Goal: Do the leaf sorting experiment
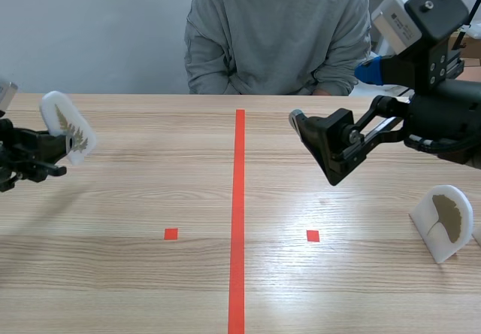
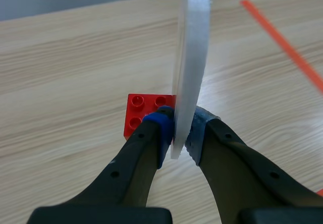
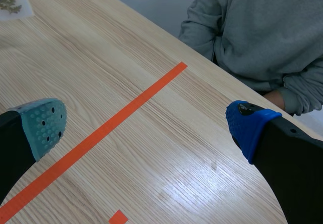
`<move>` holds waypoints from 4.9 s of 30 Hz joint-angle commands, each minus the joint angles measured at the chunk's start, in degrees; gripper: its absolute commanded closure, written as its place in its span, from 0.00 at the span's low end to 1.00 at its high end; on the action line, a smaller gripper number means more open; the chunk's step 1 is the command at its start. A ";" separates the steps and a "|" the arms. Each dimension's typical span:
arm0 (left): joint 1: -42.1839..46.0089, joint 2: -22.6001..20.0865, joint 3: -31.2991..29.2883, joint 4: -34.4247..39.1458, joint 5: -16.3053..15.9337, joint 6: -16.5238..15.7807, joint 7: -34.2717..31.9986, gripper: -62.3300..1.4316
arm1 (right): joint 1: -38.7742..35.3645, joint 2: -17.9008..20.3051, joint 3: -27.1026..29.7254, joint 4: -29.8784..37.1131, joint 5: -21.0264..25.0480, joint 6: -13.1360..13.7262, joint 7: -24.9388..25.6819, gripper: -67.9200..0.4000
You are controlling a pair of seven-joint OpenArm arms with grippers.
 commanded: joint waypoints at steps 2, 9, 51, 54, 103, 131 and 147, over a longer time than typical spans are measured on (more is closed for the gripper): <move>-0.66 -0.57 -0.09 -1.95 1.81 -0.31 -3.13 0.91 | 0.37 0.13 0.76 0.11 0.63 -0.15 1.05 0.02; -1.64 -1.36 -0.09 -7.96 6.12 -0.28 -7.04 0.91 | 0.37 0.13 0.76 0.11 0.66 -0.15 1.05 0.02; -1.57 -0.20 -0.09 -12.70 7.63 9.97 -7.15 0.49 | 0.37 0.15 0.76 0.11 0.63 -0.17 0.15 0.02; -1.57 -0.26 -0.09 -12.70 7.65 9.97 -7.08 0.20 | 0.37 0.15 0.76 0.11 0.63 -0.17 0.17 0.02; 42.58 -0.57 -8.39 49.62 2.62 6.34 3.45 0.10 | -23.04 4.44 23.54 -4.17 -1.95 13.90 11.85 0.02; 47.76 1.70 -8.39 57.00 2.64 6.54 3.23 0.10 | -24.52 3.93 24.85 -5.05 1.07 18.73 14.16 0.02; 47.76 1.70 -8.39 57.00 2.64 6.54 3.23 0.10 | -24.52 3.93 24.85 -5.05 1.07 18.73 13.22 0.02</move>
